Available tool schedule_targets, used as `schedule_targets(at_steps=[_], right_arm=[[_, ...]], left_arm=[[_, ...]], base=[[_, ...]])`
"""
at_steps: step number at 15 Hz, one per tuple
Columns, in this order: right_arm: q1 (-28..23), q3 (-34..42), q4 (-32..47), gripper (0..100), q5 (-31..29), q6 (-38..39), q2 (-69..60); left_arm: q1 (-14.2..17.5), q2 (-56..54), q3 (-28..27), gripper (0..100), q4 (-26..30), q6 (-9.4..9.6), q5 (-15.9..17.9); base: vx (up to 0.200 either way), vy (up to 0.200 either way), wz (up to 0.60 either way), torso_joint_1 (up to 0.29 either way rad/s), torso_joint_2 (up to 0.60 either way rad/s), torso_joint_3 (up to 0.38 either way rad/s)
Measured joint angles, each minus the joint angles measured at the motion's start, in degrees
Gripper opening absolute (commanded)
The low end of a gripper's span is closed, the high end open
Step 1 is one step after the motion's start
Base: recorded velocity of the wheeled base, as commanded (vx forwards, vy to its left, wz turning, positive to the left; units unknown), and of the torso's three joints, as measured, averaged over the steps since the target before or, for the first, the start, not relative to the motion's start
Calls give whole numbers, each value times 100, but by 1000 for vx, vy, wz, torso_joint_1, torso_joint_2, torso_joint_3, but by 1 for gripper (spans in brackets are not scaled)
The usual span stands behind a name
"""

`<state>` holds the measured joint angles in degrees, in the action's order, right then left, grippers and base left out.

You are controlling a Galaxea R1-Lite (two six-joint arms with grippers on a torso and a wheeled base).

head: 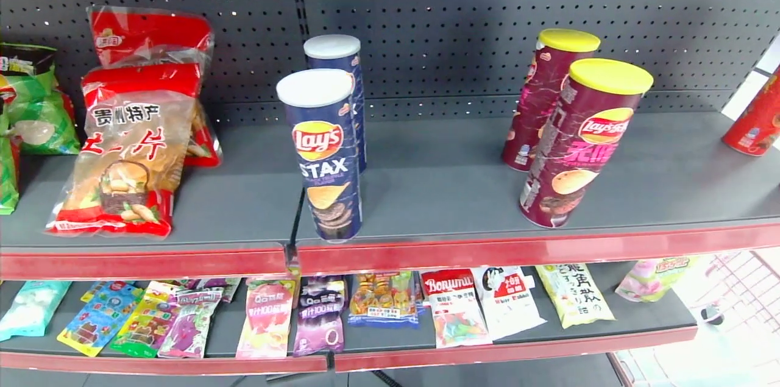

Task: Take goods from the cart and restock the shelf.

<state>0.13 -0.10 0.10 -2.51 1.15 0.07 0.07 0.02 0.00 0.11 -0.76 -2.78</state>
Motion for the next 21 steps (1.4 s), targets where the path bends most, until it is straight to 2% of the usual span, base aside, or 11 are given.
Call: schedule_targets(at_steps=[15,21], right_arm=[[-4,0,0,100,2,7,-2],[-9,2,1,100,5,9,-2]], left_arm=[[0,0,0,100,-1,-2,-1],[-2,0,-2,100,5,0,-4]], base=[[0,-200,0,3,1,3],[0,0,0,0,0,0]])
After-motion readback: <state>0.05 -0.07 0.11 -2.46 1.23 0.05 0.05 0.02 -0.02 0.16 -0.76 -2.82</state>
